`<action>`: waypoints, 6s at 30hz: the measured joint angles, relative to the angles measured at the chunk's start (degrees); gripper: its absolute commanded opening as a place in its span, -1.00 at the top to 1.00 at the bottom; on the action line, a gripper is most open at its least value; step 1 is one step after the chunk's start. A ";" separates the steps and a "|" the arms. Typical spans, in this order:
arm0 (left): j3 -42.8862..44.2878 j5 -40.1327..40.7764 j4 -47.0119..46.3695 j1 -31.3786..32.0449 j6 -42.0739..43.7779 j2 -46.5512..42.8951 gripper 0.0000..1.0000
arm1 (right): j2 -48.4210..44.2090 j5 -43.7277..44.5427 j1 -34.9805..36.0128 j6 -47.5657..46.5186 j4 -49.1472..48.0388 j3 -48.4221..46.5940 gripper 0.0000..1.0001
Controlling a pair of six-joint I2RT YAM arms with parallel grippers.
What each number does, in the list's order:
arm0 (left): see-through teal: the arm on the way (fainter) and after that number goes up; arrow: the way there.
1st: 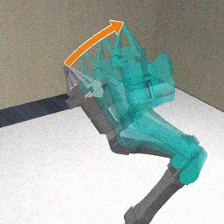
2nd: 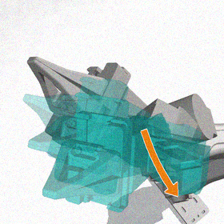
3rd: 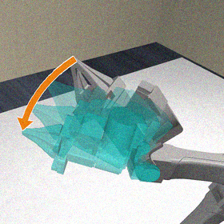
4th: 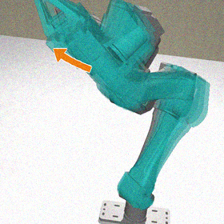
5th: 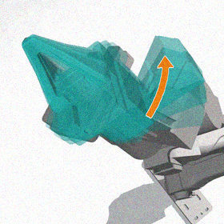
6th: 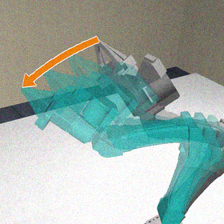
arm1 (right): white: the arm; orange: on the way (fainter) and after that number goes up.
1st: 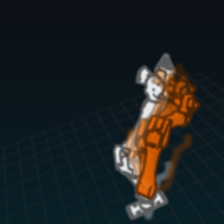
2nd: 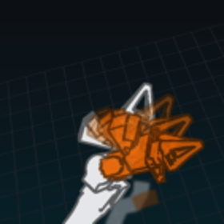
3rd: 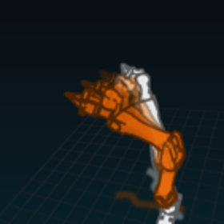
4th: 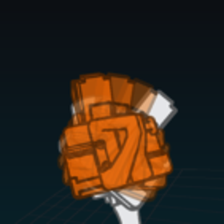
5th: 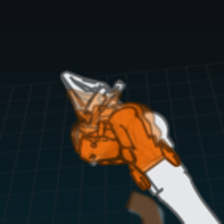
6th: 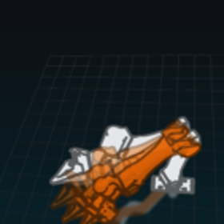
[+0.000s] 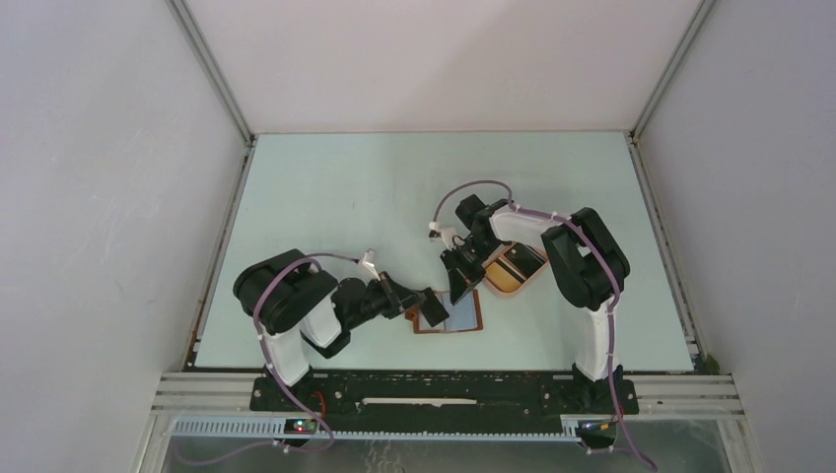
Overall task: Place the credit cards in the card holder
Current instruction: Insert the credit card into the card holder.
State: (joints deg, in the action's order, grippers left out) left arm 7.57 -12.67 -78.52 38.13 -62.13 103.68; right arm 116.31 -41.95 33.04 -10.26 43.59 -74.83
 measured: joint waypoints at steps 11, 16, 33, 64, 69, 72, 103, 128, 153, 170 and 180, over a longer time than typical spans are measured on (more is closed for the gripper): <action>0.55 -0.07 -0.74 0.13 -0.44 0.22 1.00 | -9.25 6.14 -0.59 -9.16 4.44 0.85 0.64; 1.25 -0.22 -0.72 0.22 -0.44 0.22 1.00 | -9.49 12.41 -0.22 -10.73 4.76 4.42 0.55; 2.56 -1.33 -1.22 1.40 -1.92 1.44 1.00 | -8.09 19.28 2.14 -11.28 5.07 5.22 0.49; 5.20 -2.62 -0.33 3.10 -6.27 6.27 1.00 | -8.09 19.45 2.27 -11.17 5.09 5.18 0.49; 6.14 -2.80 5.42 3.34 -4.92 3.32 1.00 | -8.09 19.45 2.27 -11.15 5.09 5.18 0.49; 6.56 -3.08 8.07 3.34 -4.72 2.05 1.00 | -8.09 19.47 2.27 -11.13 5.09 5.18 0.49; 10.86 -10.12 13.60 3.26 -3.21 2.80 1.00 | -8.09 20.72 3.02 -10.88 5.16 5.01 0.49; 12.13 -11.10 10.88 2.99 -5.22 6.34 0.65 | -14.08 18.32 2.60 -12.07 3.19 6.71 0.22; 12.13 -11.74 6.93 2.97 -5.49 8.66 0.56 | -26.36 18.03 27.71 -48.30 -19.52 23.56 0.86; 12.13 -12.13 3.02 2.97 -6.47 10.93 0.51 | -23.26 28.44 29.20 -48.00 -21.88 23.08 0.95; 12.13 -12.59 1.64 2.93 -6.95 11.43 0.39 | -26.84 29.55 27.28 -47.93 -21.53 26.12 0.95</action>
State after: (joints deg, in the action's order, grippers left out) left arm 19.70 -25.26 -76.88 41.06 -69.08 115.11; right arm 89.47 -12.40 60.31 -58.19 22.06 -48.71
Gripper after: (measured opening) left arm 0.284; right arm 0.029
